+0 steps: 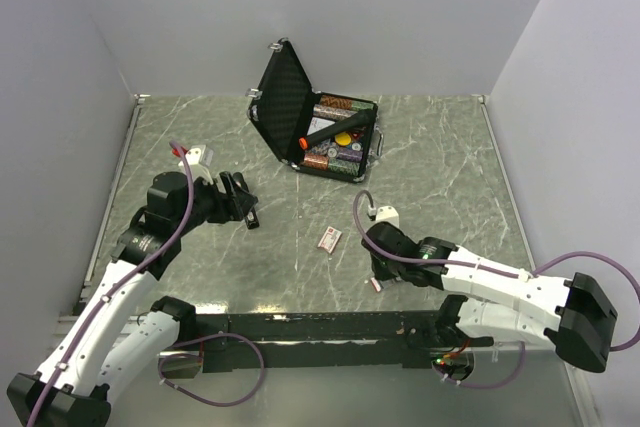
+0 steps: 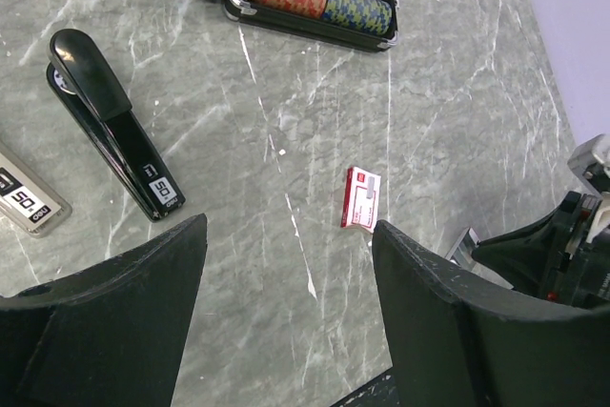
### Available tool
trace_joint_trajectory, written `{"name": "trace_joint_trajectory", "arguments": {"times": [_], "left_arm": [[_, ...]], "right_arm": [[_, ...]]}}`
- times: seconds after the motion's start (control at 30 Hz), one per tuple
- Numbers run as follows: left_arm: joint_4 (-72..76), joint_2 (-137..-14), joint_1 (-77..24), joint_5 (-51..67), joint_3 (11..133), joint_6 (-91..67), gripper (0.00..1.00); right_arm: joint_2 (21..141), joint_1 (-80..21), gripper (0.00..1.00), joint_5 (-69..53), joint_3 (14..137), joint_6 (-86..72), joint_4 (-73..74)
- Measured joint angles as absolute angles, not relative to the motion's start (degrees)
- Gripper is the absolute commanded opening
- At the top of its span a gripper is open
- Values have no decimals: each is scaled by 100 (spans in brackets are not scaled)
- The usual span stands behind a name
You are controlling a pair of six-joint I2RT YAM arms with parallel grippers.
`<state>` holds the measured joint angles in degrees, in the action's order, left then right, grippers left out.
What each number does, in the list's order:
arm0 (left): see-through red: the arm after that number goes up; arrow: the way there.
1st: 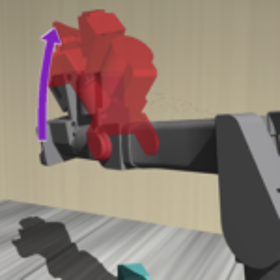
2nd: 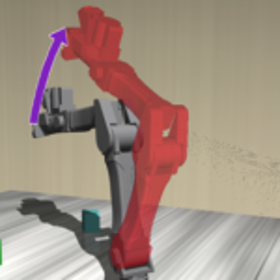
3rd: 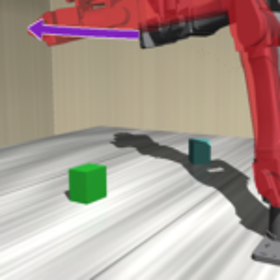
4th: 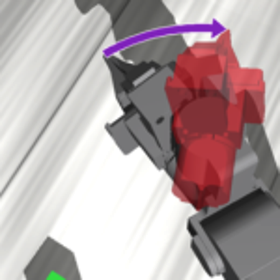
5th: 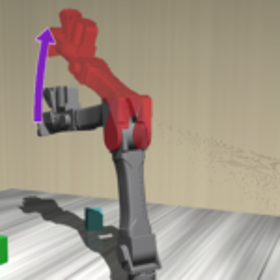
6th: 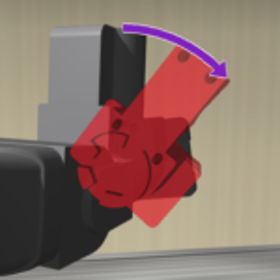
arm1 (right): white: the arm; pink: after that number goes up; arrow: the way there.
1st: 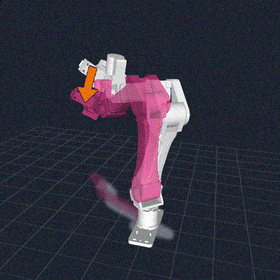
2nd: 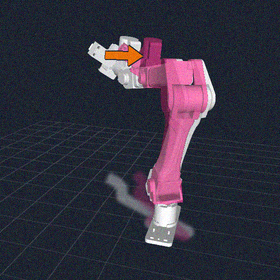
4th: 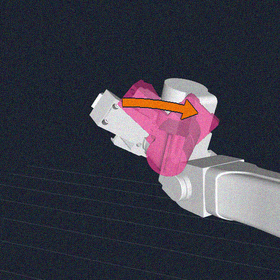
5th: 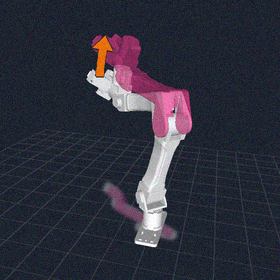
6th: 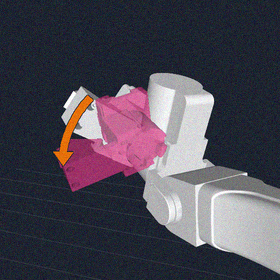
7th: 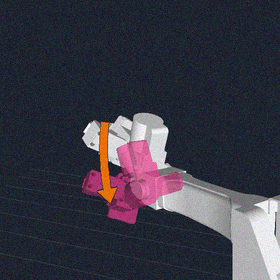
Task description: Unload the staples from the stapler
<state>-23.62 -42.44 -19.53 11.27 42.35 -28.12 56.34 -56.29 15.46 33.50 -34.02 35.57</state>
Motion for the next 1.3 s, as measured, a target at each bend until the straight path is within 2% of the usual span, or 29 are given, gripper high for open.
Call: {"name": "trace_joint_trajectory", "arguments": {"times": [0.5,1.3], "left_arm": [[-2342,-4285,-1953,1181,4235,-2812,75],[-2342,-4298,-1953,1221,4235,-2812,75]], "right_arm": [[5645,-5487,14,1769,3030,-4338,3817],[6134,-5470,22,1754,2956,-4560,3813]]}}
